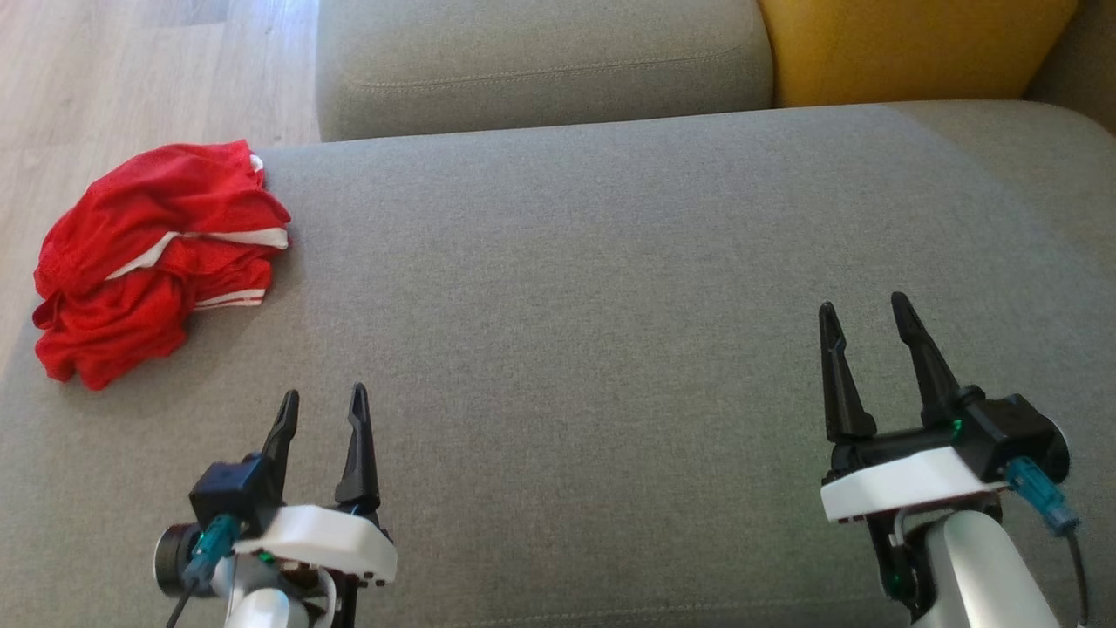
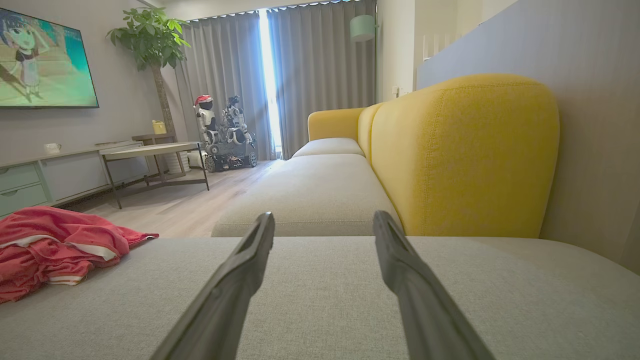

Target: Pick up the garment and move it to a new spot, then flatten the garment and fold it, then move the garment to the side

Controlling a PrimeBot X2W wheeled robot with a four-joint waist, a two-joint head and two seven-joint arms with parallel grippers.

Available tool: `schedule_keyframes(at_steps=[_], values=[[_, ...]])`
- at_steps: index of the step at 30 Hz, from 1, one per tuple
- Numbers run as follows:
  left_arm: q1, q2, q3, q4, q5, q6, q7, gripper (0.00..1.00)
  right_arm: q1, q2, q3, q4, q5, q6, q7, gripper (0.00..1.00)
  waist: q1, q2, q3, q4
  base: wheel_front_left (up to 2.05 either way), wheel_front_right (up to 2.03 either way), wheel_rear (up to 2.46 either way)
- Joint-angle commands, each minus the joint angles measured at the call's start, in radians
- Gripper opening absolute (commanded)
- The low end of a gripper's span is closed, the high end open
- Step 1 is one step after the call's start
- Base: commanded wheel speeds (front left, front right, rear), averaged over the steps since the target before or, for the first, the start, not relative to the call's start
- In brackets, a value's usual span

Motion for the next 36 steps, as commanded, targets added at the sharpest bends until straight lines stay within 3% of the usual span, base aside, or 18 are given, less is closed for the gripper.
schedule_keyframes(at_steps=[1, 20, 27, 36], values=[[-0.045, -0.002, 0.025, -0.030, -0.002, -0.003, -0.012, 1.00, -0.040, -0.007, 0.020, -0.029, 0.000, 0.008, -0.012, 1.00, 0.0000, 0.0000, 0.000, -0.001, 0.00, 0.00, 0.00], [-0.054, -0.002, 0.023, -0.030, 0.004, -0.003, -0.012, 1.00, -0.043, -0.007, 0.012, -0.028, 0.009, 0.008, -0.012, 1.00, 0.0000, 0.0000, 0.013, 0.026, 0.00, 0.00, 0.00], [-0.059, -0.002, 0.052, -0.046, 0.009, -0.001, -0.012, 1.00, -0.038, -0.007, 0.021, -0.038, 0.008, 0.008, -0.011, 1.00, 0.0000, 0.0000, 0.036, 0.106, 0.00, 0.00, 0.00], [-0.058, -0.002, 0.082, -0.065, 0.020, -0.009, -0.012, 1.00, -0.038, -0.007, 0.045, -0.044, 0.006, 0.008, -0.011, 1.00, 0.0000, 0.0000, 0.039, 0.264, 0.00, 0.00, 0.00]])
